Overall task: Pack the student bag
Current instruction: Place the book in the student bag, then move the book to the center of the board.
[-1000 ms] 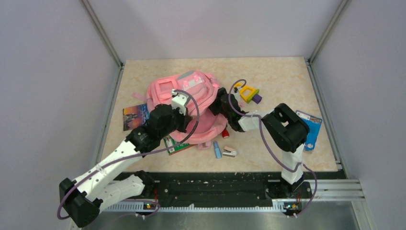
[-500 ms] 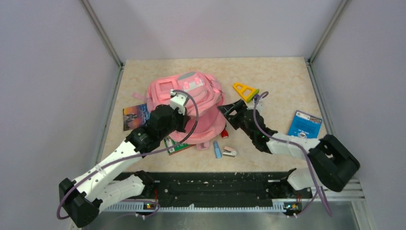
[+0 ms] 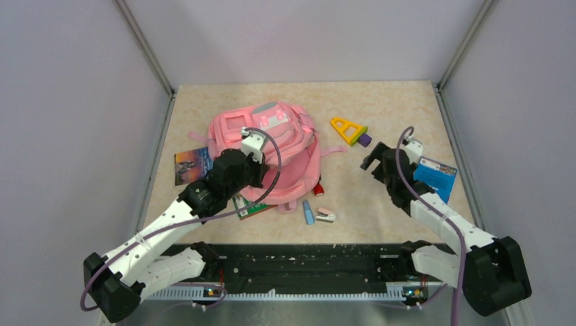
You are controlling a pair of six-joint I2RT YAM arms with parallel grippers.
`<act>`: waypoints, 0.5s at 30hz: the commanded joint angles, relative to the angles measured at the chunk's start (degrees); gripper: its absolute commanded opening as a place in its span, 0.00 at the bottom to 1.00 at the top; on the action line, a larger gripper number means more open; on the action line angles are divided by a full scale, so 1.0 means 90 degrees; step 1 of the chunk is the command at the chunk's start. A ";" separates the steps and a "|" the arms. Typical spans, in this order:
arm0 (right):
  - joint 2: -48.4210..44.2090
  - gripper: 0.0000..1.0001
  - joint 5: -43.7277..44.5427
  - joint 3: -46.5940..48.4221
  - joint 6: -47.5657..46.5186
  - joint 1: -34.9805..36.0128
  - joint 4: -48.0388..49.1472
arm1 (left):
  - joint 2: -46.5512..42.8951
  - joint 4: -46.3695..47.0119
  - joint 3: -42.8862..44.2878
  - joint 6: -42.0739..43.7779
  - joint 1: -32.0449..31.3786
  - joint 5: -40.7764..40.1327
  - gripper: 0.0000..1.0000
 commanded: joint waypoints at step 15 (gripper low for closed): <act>0.0398 0.99 -0.0823 0.0062 -0.1251 -0.5365 -0.0222 | -0.0135 0.0520 0.0220 -0.0148 -0.0011 -0.0058 0.00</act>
